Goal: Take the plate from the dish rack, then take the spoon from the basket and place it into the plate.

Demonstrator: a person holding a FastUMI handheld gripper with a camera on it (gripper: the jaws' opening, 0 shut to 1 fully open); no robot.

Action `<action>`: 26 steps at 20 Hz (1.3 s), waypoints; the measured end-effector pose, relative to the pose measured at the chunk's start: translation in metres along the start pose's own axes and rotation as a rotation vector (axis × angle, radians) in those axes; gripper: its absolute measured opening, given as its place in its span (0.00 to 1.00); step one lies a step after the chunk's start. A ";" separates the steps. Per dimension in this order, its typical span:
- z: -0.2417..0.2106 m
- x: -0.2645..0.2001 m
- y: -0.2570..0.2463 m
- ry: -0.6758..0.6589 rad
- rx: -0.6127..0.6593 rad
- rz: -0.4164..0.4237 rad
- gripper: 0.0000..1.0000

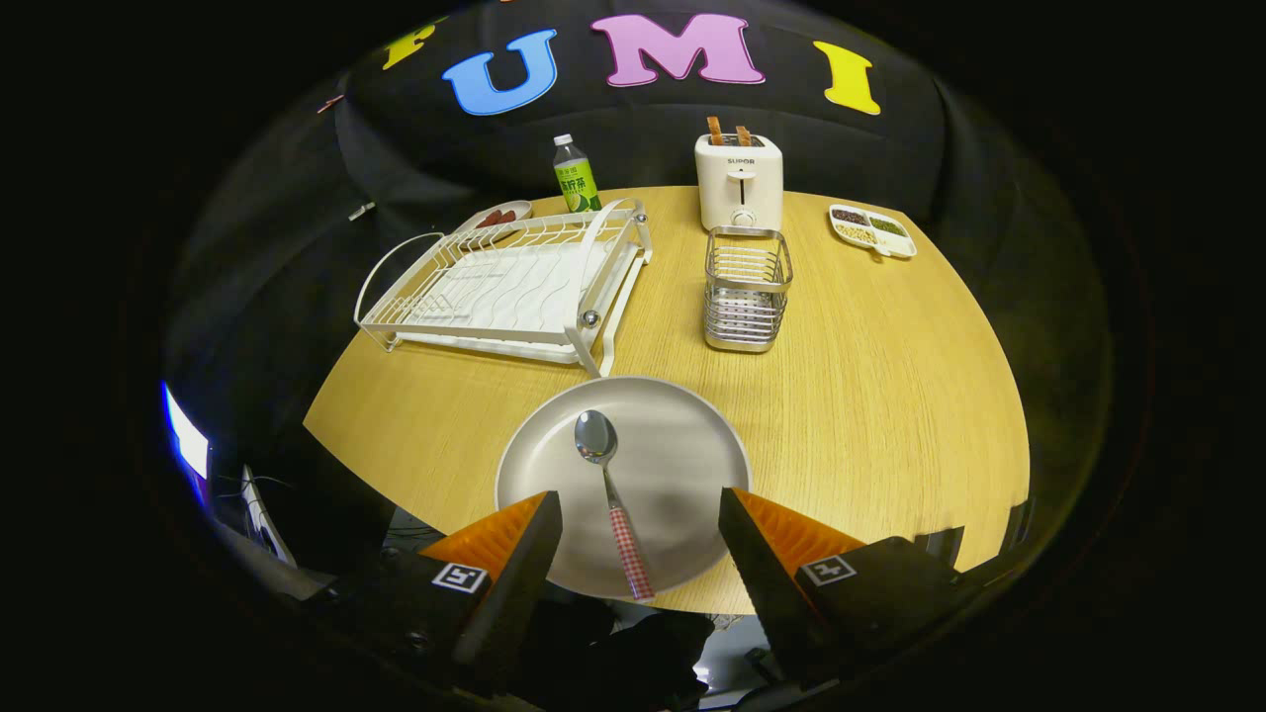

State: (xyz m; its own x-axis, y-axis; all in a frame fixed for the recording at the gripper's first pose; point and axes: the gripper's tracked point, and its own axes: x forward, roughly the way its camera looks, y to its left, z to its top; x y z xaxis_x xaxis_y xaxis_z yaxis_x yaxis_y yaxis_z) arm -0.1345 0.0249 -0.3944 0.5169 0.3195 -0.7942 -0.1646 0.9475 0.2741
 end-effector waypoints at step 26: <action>0.228 -0.187 -0.017 -0.647 -0.177 -0.233 0.98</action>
State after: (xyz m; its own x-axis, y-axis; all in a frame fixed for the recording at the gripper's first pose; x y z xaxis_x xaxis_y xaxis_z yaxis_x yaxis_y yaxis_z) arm -0.0370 -0.0531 -0.1272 0.9415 0.0898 -0.3247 -0.0949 0.9955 0.0001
